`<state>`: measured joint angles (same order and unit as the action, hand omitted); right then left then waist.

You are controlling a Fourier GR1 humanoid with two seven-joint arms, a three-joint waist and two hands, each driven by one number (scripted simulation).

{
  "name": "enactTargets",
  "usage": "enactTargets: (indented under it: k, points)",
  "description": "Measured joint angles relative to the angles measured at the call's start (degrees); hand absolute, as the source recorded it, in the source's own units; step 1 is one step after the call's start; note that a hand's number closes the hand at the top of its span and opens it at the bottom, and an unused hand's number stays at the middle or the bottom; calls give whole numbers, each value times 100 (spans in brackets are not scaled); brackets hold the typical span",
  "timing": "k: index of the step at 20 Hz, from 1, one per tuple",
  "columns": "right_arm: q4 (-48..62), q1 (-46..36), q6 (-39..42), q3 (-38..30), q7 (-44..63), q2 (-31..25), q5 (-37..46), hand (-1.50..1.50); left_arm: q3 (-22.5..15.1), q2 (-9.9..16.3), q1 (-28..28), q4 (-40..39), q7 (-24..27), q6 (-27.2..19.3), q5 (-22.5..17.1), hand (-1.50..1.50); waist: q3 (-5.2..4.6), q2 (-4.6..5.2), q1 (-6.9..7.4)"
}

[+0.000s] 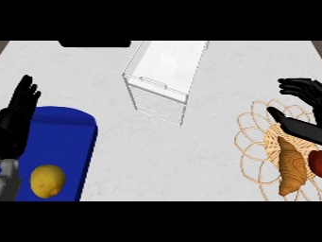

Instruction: Pick the croissant from the placemat and place it in the tiered shelf

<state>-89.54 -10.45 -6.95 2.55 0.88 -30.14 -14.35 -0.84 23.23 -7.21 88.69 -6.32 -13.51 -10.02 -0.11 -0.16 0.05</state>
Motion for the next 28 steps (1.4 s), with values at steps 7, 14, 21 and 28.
enactTargets:
  k: [7, 14, 21, 28]
  points:
    - [-489, 391, 1418, -512, 331, -800, -828, -150, -195, -412, 319, 582, -65, -235, 121, 0, 10, -8, -42]
    - [-1525, 483, 2515, -181, 1424, -2212, -569, -150, -300, -529, 336, 720, -173, -339, 225, 0, -5, -26, -74]
    - [-2626, 136, 2855, 542, 2822, -3217, 634, -150, -284, -536, 236, 706, -197, -277, 208, 0, -15, -2, 26]
    - [-3067, -406, 2996, 1699, 4556, -2867, 1659, -150, -314, -614, 152, 646, -243, -228, 274, 0, -3, 24, 95]
